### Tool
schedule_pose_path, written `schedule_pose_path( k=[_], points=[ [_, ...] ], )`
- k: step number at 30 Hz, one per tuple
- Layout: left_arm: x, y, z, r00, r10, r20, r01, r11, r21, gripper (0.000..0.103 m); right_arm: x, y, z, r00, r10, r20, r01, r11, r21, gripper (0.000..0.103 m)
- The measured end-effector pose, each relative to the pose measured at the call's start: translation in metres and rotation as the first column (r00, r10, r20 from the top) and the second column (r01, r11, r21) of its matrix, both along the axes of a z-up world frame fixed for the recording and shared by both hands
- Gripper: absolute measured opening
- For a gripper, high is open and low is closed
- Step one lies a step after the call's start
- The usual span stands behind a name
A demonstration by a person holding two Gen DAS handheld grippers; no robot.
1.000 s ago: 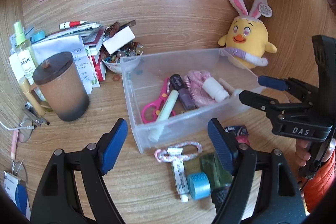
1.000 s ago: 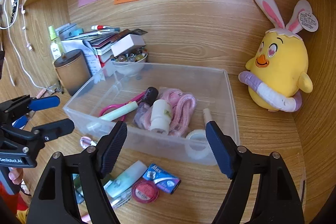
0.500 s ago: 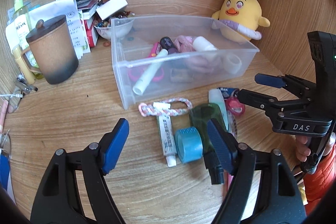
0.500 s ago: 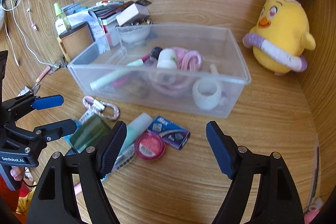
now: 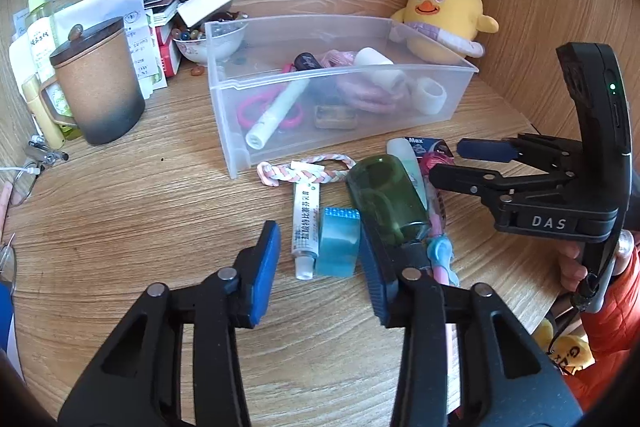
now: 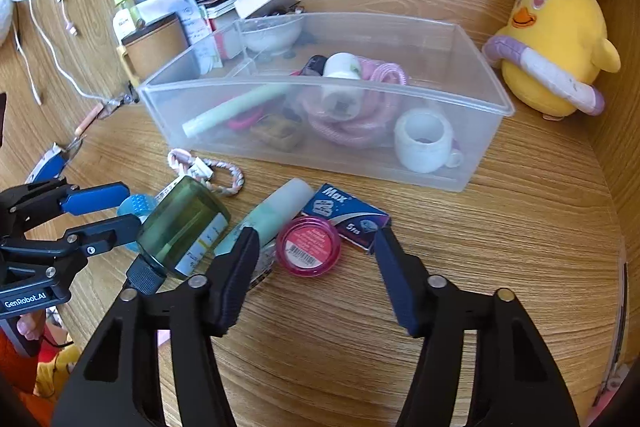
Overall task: Organize objects
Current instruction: 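Grasp the pink lip balm with the right gripper while the left grasps the blue tape, then lower the lip balm and blue tape into the clear box and open both grippers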
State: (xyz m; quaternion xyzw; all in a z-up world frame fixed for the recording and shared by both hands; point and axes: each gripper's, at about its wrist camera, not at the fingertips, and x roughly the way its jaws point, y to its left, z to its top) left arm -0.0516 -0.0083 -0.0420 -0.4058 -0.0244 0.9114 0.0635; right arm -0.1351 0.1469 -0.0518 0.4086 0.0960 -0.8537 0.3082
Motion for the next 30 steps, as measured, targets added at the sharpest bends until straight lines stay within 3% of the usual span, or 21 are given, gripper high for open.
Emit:
schedule_pose_path(
  k=[6, 15, 30],
  points=[
    [-0.001, 0.001, -0.001, 1.0, -0.01, 0.002, 0.01, 1.0, 0.016, 0.022, -0.002, -0.009, -0.001, 1.0, 0.02, -0.022, -0.02, 0.999, 0.026, 0.033],
    [-0.001, -0.002, 0.011, 0.999, -0.011, -0.04, 0.012, 1.0, 0.018, 0.018, 0.002, -0.004, 0.004, 0.999, 0.018, -0.045, -0.018, 1.0, 0.003, 0.033],
    [-0.011, -0.027, 0.062, 0.979, 0.075, -0.188, -0.074, 0.997, 0.01, 0.018, 0.002, 0.017, 0.052, 0.988, -0.043, -0.147, 0.025, 0.992, -0.123, 0.033]
  ],
)
